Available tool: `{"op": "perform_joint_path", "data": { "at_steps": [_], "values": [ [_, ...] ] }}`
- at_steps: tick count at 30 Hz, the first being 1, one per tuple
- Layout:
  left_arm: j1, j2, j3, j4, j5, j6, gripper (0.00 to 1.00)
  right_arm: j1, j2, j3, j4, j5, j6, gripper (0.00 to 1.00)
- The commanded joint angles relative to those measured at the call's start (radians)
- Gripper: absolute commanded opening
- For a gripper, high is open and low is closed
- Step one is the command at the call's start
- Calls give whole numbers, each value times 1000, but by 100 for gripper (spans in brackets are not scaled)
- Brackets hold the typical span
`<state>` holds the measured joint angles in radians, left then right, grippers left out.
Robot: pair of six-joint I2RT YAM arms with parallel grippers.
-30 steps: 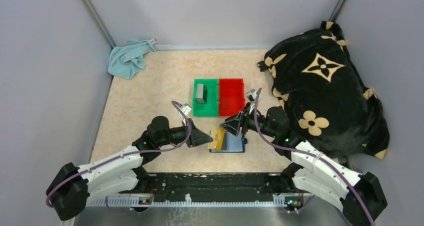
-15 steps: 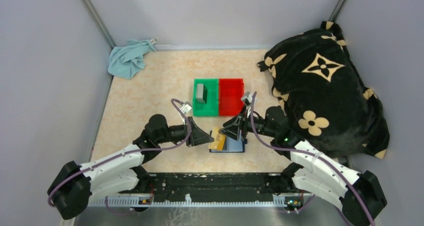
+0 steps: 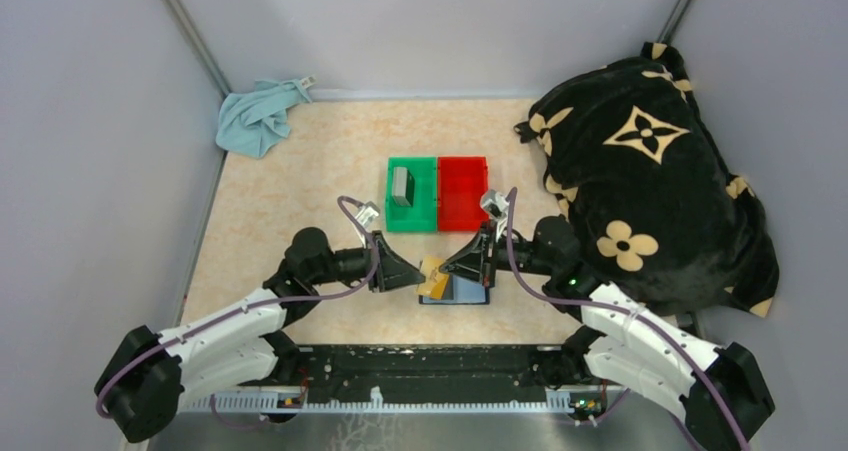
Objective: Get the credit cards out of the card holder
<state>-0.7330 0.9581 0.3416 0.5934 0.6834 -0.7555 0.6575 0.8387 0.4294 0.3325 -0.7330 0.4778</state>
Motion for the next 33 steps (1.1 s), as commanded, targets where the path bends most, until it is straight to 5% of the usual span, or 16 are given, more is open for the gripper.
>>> {"op": "perform_joint_path", "data": {
  "at_steps": [1,5,26,33],
  "values": [
    [3,-54,-8,14,-5,11,36,-7,-6,-24,169,-32,79,0],
    [3,-76,-15,12,-9,0,49,-7,19,-21,260,-36,131,0],
    [3,-96,-19,-32,-41,7,40,-68,28,33,274,-69,171,0],
    [3,-72,-24,-31,-41,15,30,-71,45,41,290,-68,179,0]
  ]
}}
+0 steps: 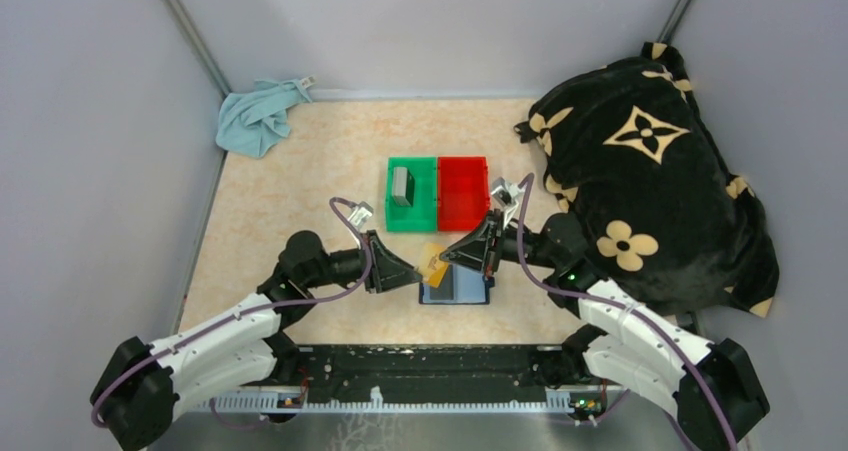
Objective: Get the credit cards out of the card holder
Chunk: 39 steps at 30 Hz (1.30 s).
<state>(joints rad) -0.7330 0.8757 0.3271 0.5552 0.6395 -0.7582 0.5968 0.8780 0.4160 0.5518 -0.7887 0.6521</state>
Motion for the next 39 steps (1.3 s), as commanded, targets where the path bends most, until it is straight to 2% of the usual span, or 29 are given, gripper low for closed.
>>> {"op": "perform_joint_path", "data": {
  "at_steps": [1,5,10,12,14,15,17,19,23,27,33,39],
  "values": [
    [3,12,-9,9,5,19,26,-11,7,55,71,-13,5,0],
    [3,10,-4,2,-2,19,1,-11,9,50,68,-16,4,0],
    [3,0,-1,-15,-24,19,0,-11,1,48,45,9,-1,0],
    [3,-11,7,-39,-61,23,0,-11,-13,56,-4,58,-17,28],
    [3,-24,30,-110,-131,44,0,-11,-41,64,-73,129,-48,51],
    [3,-29,44,-153,-180,55,0,-12,-59,69,-121,184,-68,59],
    [3,-40,54,-198,-276,63,0,-14,-98,75,-235,312,-104,65],
    [3,-38,61,-212,-360,74,0,-31,-112,61,-280,389,-117,67],
    [3,33,151,-358,-534,112,0,-64,-115,16,-275,380,-78,65],
    [3,157,270,-484,-675,129,0,-65,-102,18,-341,406,-85,61],
    [3,375,480,-649,-766,128,0,-66,-114,13,-379,412,-85,57],
    [2,535,626,-718,-861,152,0,-69,-143,17,-433,421,-99,56]
  ]
}}
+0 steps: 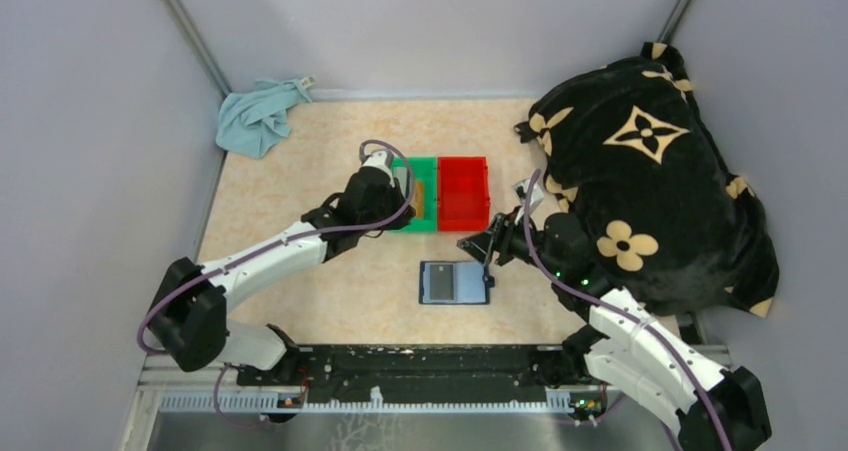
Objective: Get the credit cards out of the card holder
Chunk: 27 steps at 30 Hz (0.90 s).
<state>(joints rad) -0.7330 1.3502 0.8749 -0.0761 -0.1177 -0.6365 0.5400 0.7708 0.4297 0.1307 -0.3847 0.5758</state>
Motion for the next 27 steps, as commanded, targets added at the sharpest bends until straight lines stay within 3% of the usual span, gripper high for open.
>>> {"op": "perform_joint_path", "data": {
  "at_steps": [1,17,27],
  "values": [
    [1,84,97,-92,-124,36,0,-12,-42,4,-21,19,-27,56],
    [3,445,443,-264,-270,106,0,-32,-70,1,-77,43,-65,54],
    [4,541,552,-302,-333,165,0,-49,-67,9,-111,49,-98,52]
  ]
}}
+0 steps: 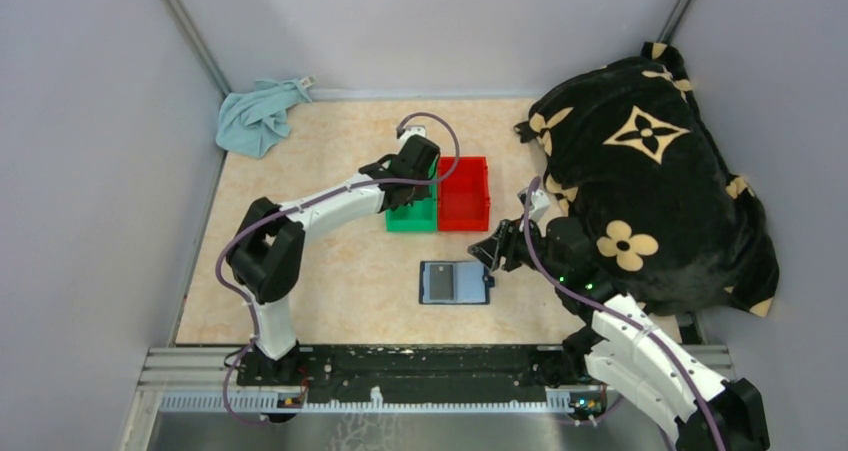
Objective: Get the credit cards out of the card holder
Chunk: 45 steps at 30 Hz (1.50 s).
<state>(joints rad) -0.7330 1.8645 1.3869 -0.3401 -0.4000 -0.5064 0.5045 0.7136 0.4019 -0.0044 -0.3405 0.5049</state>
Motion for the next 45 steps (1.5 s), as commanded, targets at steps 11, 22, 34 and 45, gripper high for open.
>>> {"op": "perform_joint_path", "data": {
  "at_steps": [11,22,34,45],
  "values": [
    [6,72,62,-46,-99,85,0,-24,-9,33,33,-29,-31,52],
    [6,111,61,-59,-111,90,0,-27,-14,25,34,-33,-31,51],
    [6,104,60,-60,-105,83,0,-29,-16,20,30,-35,-34,51],
    [6,77,57,-69,-125,90,2,-29,-8,8,45,-52,-34,51]
  ]
}}
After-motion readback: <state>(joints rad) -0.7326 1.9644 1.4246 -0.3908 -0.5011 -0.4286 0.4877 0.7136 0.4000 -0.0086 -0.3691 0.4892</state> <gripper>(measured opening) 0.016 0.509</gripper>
